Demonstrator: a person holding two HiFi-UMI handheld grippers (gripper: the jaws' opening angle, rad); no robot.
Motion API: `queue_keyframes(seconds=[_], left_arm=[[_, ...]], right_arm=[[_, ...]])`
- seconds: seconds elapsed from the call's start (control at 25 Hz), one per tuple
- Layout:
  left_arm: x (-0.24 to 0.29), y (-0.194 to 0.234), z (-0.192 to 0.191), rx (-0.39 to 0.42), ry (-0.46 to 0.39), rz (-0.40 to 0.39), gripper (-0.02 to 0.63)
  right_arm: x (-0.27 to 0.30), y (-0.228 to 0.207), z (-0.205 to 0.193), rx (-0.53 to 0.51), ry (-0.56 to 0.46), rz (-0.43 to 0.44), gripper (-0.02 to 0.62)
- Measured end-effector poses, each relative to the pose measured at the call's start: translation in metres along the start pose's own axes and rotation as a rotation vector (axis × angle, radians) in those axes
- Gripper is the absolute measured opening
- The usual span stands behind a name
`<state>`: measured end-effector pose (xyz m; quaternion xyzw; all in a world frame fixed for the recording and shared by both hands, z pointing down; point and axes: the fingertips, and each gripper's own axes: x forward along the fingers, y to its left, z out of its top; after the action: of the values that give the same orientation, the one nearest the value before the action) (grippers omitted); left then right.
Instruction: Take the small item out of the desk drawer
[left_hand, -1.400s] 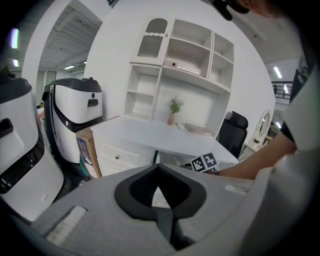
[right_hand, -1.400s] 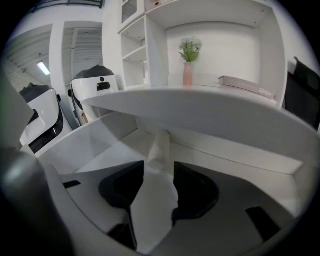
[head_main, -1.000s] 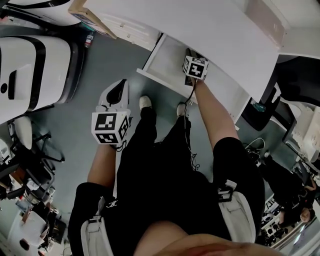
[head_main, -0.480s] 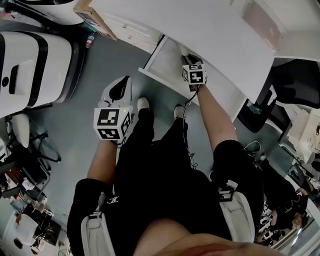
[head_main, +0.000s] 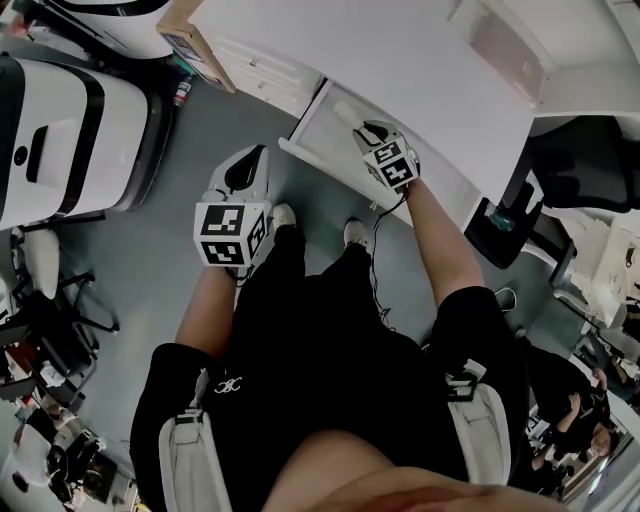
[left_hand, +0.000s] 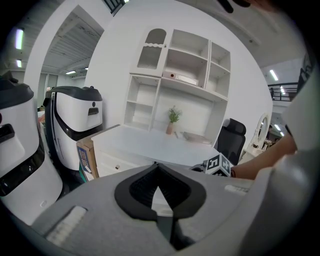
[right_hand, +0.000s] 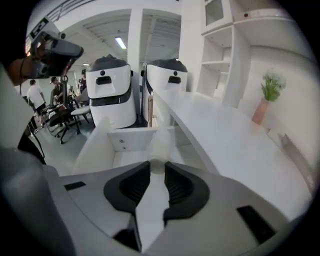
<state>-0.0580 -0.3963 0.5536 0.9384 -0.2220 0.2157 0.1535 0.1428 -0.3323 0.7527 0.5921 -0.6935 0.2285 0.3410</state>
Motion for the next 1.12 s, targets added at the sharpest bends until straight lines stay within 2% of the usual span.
queue_keyframes(seconds=[0.2,0.44,0.64,0.88,1.12], left_arm=[[-0.004,-0.008,0.026,0.022,-0.042,-0.037,0.014],[-0.011,-0.028,0.062,0.068,-0.093,-0.102,0.014],[-0.018,-0.061,0.102,0.114,-0.167,-0.175,0.014],[-0.021,-0.107,0.129,0.151,-0.215,-0.259,0.014],[-0.019,-0.161,0.145,0.186,-0.245,-0.344,0.014]], right_arm=[[-0.045,0.013,0.052,0.028,-0.131,-0.019,0.089],[-0.12,0.02,0.113,0.119,-0.319,-0.127,0.089],[-0.198,0.012,0.142,0.2,-0.476,-0.275,0.089],[-0.298,-0.006,0.15,0.302,-0.629,-0.49,0.091],[-0.393,-0.019,0.13,0.336,-0.677,-0.737,0.091]])
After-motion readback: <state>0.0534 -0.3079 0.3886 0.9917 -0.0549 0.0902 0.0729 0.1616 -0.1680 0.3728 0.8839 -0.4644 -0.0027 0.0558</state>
